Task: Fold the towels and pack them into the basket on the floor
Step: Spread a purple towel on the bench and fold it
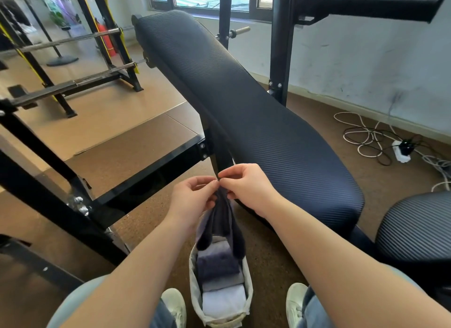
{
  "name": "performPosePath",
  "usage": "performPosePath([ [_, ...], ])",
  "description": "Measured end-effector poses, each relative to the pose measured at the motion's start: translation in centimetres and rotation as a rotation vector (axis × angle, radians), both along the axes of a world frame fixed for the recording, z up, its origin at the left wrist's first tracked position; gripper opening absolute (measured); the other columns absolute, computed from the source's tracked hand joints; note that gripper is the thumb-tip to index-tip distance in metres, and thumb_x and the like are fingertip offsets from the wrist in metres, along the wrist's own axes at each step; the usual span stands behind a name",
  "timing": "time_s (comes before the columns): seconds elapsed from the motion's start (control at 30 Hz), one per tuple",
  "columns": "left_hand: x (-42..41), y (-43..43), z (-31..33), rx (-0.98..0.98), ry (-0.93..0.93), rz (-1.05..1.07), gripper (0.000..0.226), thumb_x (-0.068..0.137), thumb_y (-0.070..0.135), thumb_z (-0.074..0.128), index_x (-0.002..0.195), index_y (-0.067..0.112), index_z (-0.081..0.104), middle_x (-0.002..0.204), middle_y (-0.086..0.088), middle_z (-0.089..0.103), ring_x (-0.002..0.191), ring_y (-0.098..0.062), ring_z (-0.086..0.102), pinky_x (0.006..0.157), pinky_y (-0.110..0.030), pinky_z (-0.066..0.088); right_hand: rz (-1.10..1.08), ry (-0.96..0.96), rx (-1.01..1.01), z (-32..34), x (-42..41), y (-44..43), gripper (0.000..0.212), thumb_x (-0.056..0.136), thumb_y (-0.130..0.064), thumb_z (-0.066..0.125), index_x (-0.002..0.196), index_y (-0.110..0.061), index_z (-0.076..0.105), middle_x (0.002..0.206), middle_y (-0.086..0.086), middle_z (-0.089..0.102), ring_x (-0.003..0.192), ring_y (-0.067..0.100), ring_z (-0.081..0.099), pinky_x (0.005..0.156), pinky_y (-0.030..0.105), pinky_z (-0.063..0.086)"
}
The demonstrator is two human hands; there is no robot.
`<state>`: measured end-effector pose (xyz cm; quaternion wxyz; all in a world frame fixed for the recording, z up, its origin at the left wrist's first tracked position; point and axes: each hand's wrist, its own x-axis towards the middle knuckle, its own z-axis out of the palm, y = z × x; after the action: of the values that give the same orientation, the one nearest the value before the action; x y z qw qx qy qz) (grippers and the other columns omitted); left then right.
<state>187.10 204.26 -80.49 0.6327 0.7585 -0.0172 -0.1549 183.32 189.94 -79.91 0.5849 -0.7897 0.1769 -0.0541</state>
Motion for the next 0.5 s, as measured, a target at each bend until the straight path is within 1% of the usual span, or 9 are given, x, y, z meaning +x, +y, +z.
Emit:
performPosePath([
  [0.1, 0.3, 0.0, -0.2, 0.002, 0.012, -0.028, 0.015, 0.096, 0.011, 0.068, 0.107, 0.018, 0.076, 0.094, -0.005, 0.077, 0.082, -0.016, 0.075, 0.074, -0.03, 0.063, 0.049, -0.014, -0.079, 0.0, 0.1, -0.2, 0.019, 0.091, -0.017, 0.072, 0.102, -0.03, 0.08, 0.091, -0.012, 0.077, 0.083, 0.011, 0.075, 0.078, 0.027, 0.063],
  [0.17, 0.6, 0.0, -0.3, -0.004, 0.019, -0.035, 0.017, 0.096, 0.009, 0.068, 0.108, 0.018, 0.077, 0.094, -0.004, 0.077, 0.085, -0.017, 0.075, 0.074, -0.029, 0.062, 0.075, -0.034, -0.132, 0.0, 0.0, -0.4, 0.022, 0.091, -0.015, 0.072, 0.101, -0.032, 0.081, 0.092, -0.013, 0.077, 0.087, 0.008, 0.074, 0.082, 0.023, 0.061],
  [0.27, 0.8, 0.0, -0.3, -0.003, 0.012, -0.035, 0.016, 0.094, 0.011, 0.071, 0.106, 0.02, 0.077, 0.095, -0.002, 0.078, 0.089, -0.017, 0.076, 0.07, -0.026, 0.059, 0.058, -0.095, -0.322, -0.2, 0.0, -0.5, 0.02, 0.091, -0.015, 0.073, 0.104, -0.027, 0.08, 0.095, -0.014, 0.075, 0.089, 0.001, 0.069, 0.082, 0.014, 0.055],
  [0.33, 0.9, 0.0, -0.3, -0.009, 0.02, -0.02, 0.015, 0.092, 0.013, 0.073, 0.104, 0.021, 0.076, 0.096, -0.001, 0.078, 0.089, -0.017, 0.076, 0.069, -0.026, 0.058, 0.053, -0.149, -0.411, -0.5, 0.1, -0.5, 0.017, 0.089, -0.015, 0.073, 0.103, -0.025, 0.079, 0.092, -0.013, 0.074, 0.087, 0.001, 0.069, 0.081, 0.015, 0.056],
  [0.4, 1.0, -0.1, -0.2, -0.019, 0.031, -0.004, 0.015, 0.092, 0.012, 0.074, 0.104, 0.021, 0.075, 0.098, -0.002, 0.077, 0.09, -0.018, 0.076, 0.068, -0.026, 0.059, 0.09, -0.175, -0.469, -0.9, 0.2, -0.4, 0.016, 0.09, -0.015, 0.074, 0.102, -0.024, 0.079, 0.092, -0.012, 0.075, 0.086, 0.004, 0.07, 0.08, 0.016, 0.057],
  [0.5, 1.0, -0.1, -0.2, -0.031, 0.045, 0.008, 0.016, 0.092, 0.011, 0.073, 0.106, 0.02, 0.073, 0.101, -0.004, 0.075, 0.089, -0.018, 0.075, 0.065, -0.025, 0.059, 0.107, -0.178, -0.474, -1.0, 0.3, -0.4, 0.016, 0.09, -0.016, 0.075, 0.102, -0.024, 0.081, 0.089, -0.017, 0.072, 0.083, 0.0, 0.068, 0.077, 0.009, 0.052],
])
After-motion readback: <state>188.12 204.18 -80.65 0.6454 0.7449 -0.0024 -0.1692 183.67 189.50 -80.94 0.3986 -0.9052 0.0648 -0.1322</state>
